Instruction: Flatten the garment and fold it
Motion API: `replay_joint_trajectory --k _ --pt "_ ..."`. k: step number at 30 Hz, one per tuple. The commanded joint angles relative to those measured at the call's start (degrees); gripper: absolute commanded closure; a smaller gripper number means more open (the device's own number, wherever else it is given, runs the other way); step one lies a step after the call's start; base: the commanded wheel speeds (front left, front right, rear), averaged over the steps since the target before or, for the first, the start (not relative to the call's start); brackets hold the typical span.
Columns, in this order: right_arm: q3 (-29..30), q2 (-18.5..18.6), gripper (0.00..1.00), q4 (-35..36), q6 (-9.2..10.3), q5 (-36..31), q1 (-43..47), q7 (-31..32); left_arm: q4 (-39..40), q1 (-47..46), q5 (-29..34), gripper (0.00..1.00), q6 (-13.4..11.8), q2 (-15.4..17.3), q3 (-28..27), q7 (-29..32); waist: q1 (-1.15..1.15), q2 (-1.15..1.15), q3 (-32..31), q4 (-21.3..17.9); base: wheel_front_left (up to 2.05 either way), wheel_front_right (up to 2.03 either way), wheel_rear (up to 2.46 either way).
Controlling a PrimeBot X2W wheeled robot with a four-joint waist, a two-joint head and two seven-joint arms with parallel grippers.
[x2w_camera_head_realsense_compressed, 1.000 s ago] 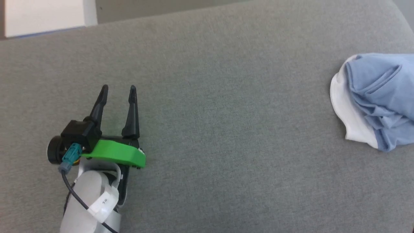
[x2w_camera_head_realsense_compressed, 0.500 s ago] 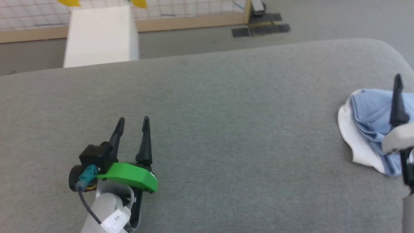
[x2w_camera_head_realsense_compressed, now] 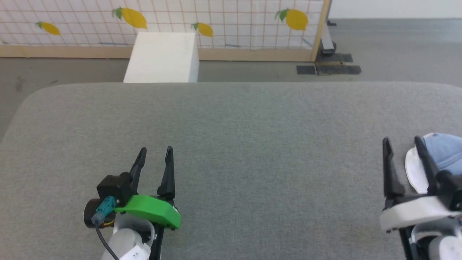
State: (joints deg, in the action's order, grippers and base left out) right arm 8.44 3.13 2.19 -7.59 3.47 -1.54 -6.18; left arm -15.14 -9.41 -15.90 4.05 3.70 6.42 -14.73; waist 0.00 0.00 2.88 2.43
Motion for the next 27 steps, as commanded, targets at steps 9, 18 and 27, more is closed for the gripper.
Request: replay_joint_trajectory --k 9,18,27 --pt "-2.7 -0.2 0.0 -2.7 0.1 1.4 3.8 -2.6 -0.9 2.3 0.0 0.0 0.3 -0.4 0.5 -0.3 0.0 0.0 -1.4 1.3 0.0 0.0 0.0" --pt "-2.8 -0.2 0.0 -3.6 0.1 2.1 3.4 -3.0 -1.3 2.4 -0.2 0.0 0.1 -0.6 0.4 -0.3 0.0 0.0 -1.4 1.4 0.0 0.0 0.0" --pt "-2.7 -0.2 1.0 -3.6 -0.01 1.6 3.1 -2.6 -1.1 1.8 0.0 1.0 0.0 -0.2 0.3 0.1 0.0 0.0 -1.4 1.3 0.0 0.0 0.0"
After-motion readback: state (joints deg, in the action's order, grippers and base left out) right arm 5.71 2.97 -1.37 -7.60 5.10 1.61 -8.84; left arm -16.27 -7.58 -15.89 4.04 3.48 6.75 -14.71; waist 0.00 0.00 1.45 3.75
